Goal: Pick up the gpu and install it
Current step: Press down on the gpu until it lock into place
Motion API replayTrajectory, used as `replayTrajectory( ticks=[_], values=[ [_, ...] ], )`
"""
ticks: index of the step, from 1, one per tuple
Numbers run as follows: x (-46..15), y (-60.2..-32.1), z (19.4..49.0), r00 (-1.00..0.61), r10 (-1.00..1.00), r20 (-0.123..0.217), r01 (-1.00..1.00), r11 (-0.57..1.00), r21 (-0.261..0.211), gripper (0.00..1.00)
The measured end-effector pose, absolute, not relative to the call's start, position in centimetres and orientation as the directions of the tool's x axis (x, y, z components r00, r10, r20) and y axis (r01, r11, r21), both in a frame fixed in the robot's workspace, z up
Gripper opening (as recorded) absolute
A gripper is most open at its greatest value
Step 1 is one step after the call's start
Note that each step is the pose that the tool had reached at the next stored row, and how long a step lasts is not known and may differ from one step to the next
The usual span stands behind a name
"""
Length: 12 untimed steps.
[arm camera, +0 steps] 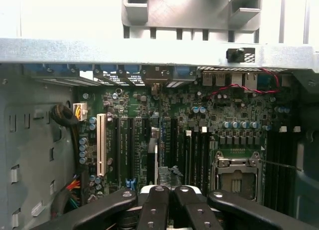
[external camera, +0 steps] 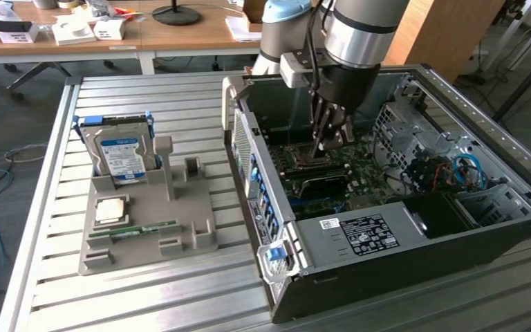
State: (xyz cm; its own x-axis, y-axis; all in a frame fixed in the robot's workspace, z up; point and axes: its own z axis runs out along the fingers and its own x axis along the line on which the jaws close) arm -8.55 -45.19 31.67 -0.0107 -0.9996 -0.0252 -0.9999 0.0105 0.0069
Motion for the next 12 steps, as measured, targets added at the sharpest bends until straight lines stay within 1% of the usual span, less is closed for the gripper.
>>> replayTrajectory(
  ticks=[12],
  values=[
    [-8.55, -45.19, 32.09, -0.011, -1.000, -0.025, -1.000, 0.011, 0.007, 0.11]
  ],
)
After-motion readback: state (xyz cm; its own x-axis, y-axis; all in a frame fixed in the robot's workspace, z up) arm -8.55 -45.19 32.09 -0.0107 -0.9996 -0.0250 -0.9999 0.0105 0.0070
